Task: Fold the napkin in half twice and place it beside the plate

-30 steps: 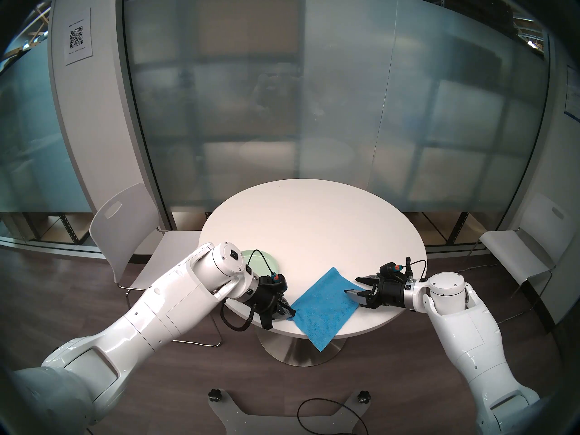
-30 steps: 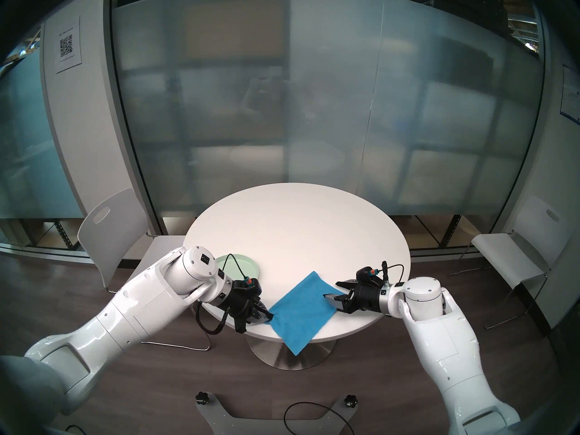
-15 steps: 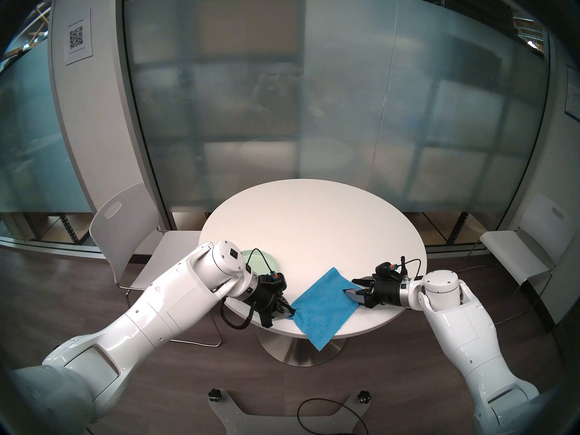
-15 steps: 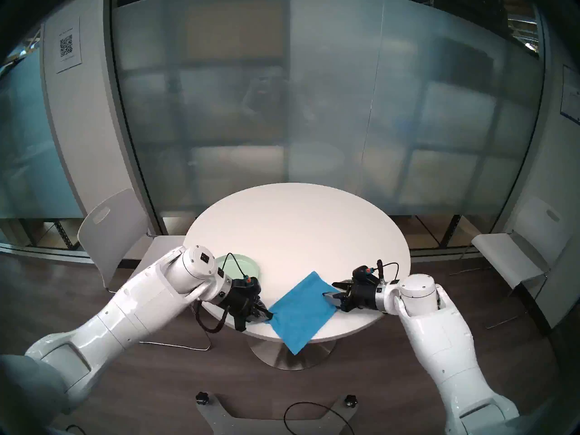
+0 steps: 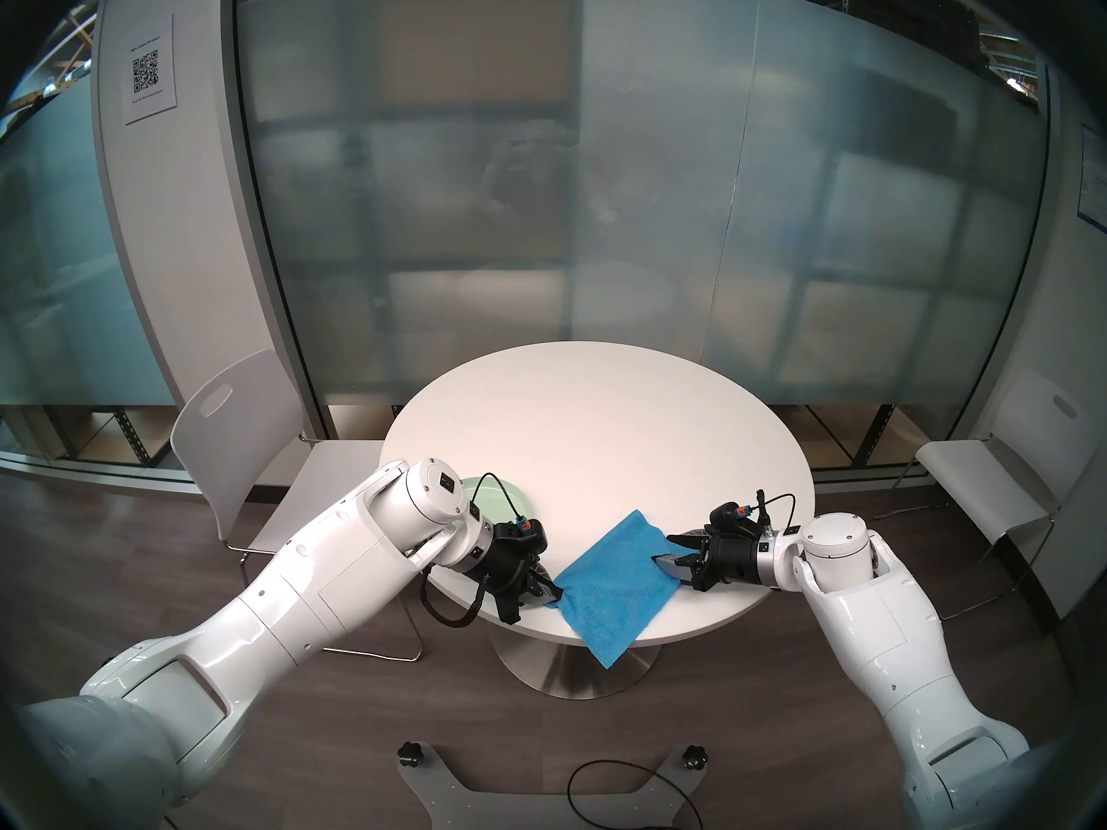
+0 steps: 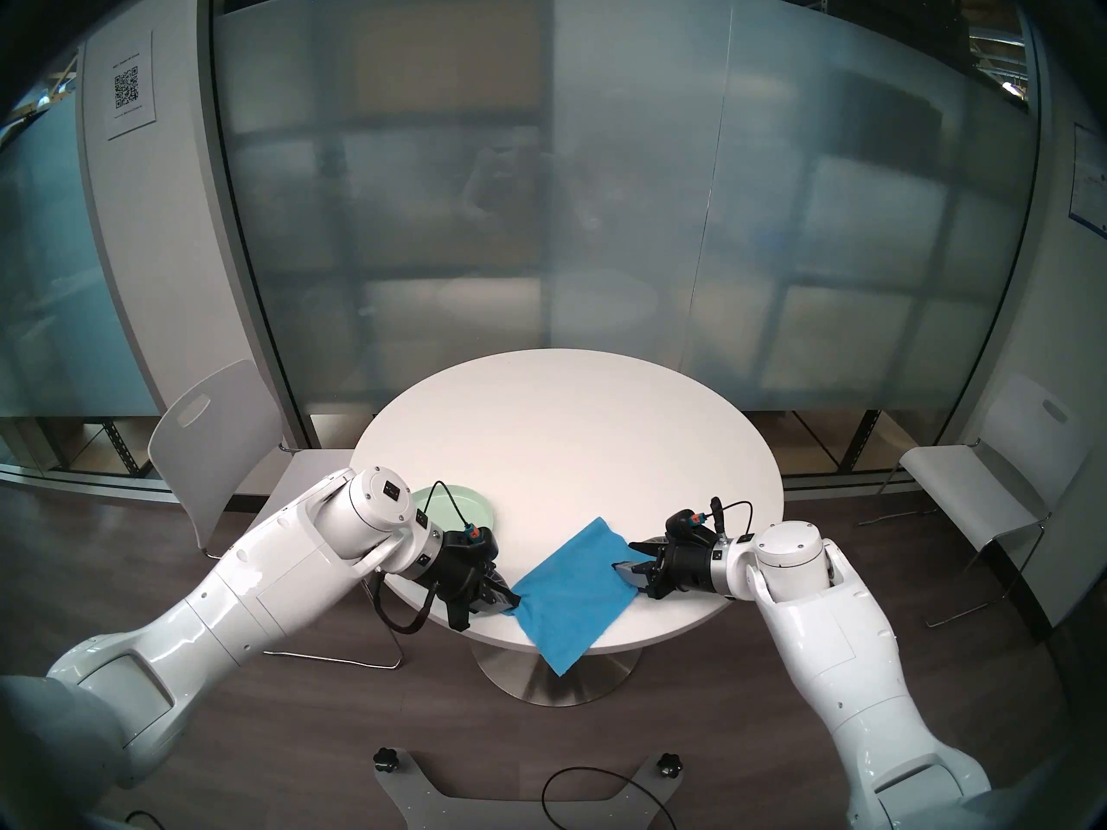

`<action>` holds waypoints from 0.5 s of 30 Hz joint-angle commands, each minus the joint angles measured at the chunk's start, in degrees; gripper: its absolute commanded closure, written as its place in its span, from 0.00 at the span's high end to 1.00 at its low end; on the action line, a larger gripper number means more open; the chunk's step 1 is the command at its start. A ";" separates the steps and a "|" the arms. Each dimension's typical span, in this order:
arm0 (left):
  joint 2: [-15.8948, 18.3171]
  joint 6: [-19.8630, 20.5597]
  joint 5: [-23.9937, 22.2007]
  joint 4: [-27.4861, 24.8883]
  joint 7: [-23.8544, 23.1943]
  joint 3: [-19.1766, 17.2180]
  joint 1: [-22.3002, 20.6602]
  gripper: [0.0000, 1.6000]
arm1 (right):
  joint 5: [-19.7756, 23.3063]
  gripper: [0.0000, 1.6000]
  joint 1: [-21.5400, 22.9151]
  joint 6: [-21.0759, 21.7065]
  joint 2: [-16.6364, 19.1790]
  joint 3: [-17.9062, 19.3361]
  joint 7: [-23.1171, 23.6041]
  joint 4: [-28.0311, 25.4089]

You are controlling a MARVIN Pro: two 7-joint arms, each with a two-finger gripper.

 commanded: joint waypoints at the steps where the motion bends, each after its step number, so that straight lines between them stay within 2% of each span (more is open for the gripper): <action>1: 0.20 0.06 0.00 -0.04 -0.07 -0.04 0.05 0.35 | 0.04 0.49 0.21 1.12 0.50 -0.06 0.71 -0.36; 5: 0.08 -0.09 0.08 0.17 0.02 0.08 -0.05 0.35 | -0.01 0.41 -0.09 1.10 0.60 0.08 0.83 -0.52; 12: -0.17 -0.30 0.07 0.57 0.21 0.19 -0.20 0.35 | 0.16 0.35 -0.47 0.99 0.73 0.43 1.09 -1.11; 14: -0.20 -0.12 -0.04 0.48 0.41 0.06 -0.10 0.35 | 0.28 0.25 -0.61 0.78 0.69 0.63 1.25 -1.56; 15: -0.20 -0.12 -0.04 0.48 0.41 0.06 -0.10 0.35 | 0.28 0.25 -0.61 0.78 0.69 0.63 1.25 -1.56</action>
